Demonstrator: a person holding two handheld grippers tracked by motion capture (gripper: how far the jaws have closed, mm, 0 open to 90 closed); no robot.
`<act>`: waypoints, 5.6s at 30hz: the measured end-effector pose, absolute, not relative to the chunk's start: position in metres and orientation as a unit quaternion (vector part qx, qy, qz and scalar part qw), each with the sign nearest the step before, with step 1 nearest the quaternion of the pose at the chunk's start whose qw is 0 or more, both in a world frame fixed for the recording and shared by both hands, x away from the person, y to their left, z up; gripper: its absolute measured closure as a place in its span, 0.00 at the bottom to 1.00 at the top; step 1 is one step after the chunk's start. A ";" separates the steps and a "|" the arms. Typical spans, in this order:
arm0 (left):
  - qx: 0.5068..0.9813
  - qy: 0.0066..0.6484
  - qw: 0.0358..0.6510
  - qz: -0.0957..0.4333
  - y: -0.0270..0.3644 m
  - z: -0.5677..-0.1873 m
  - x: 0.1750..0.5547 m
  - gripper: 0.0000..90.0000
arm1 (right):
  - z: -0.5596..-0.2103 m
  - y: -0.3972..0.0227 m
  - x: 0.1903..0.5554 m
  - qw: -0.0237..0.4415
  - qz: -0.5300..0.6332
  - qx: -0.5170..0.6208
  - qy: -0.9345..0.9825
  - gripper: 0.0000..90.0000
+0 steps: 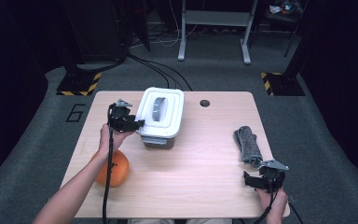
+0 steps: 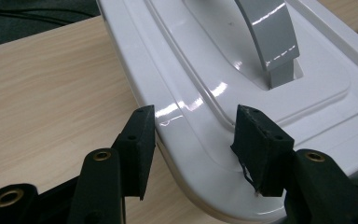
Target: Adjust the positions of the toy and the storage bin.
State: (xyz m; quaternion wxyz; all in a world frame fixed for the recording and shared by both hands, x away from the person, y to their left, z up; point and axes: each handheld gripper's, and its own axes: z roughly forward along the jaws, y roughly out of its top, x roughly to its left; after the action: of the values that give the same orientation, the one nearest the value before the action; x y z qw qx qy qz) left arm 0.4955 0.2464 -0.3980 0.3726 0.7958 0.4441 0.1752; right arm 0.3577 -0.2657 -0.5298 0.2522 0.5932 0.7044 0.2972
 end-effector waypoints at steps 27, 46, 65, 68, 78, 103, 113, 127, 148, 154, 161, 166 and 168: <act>0.774 0.486 0.354 0.199 0.251 -0.395 0.550 0.29 | -0.530 -0.265 0.358 0.253 0.297 0.593 0.705 0.00; 0.787 0.453 0.383 0.170 0.237 -0.400 0.550 0.54 | -0.530 -0.265 0.358 0.253 0.297 0.593 0.704 0.00; 0.796 0.440 0.381 0.167 0.212 -0.400 0.541 0.52 | -0.530 -0.267 0.358 0.251 0.298 0.591 0.706 0.00; 0.791 0.446 0.382 0.170 0.206 -0.400 0.538 0.52 | -0.530 -0.267 0.359 0.252 0.299 0.588 0.708 0.00; 0.794 0.444 0.377 0.172 0.187 -0.400 0.532 0.52 | -0.530 -0.266 0.358 0.252 0.298 0.592 0.705 0.00; 0.785 0.450 0.389 0.172 0.152 -0.402 0.510 0.51 | -0.530 -0.266 0.358 0.251 0.298 0.593 0.705 0.00; 0.784 0.449 0.394 0.169 0.142 -0.403 0.504 0.50 | -0.530 -0.266 0.358 0.252 0.299 0.591 0.706 0.00; 0.782 0.443 0.403 0.173 0.126 -0.406 0.491 0.40 | -0.530 -0.266 0.358 0.251 0.299 0.591 0.706 0.00; 0.801 0.394 0.402 0.204 0.138 -0.413 0.415 0.07 | -0.530 -0.267 0.359 0.248 0.301 0.588 0.709 0.00; 0.816 0.385 0.386 0.193 0.140 -0.442 0.387 0.03 | -0.530 -0.268 0.360 0.248 0.301 0.587 0.709 0.00; 0.836 0.380 0.357 0.172 0.143 -0.483 0.363 0.00 | -0.530 -0.267 0.360 0.246 0.301 0.588 0.709 0.00; 0.850 0.380 0.329 0.156 0.145 -0.512 0.354 0.00 | -0.530 -0.266 0.360 0.246 0.301 0.588 0.710 0.00; 0.853 0.374 0.328 0.157 0.144 -0.518 0.352 0.00 | -0.530 -0.266 0.360 0.246 0.302 0.588 0.709 0.00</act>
State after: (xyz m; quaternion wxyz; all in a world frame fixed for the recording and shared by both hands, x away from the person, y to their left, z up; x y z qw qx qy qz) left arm 0.3516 0.1445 -0.5184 0.3281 0.8533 0.3738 0.1566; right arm 0.3597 -0.2662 -0.5302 0.2459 0.5883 0.7089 0.3015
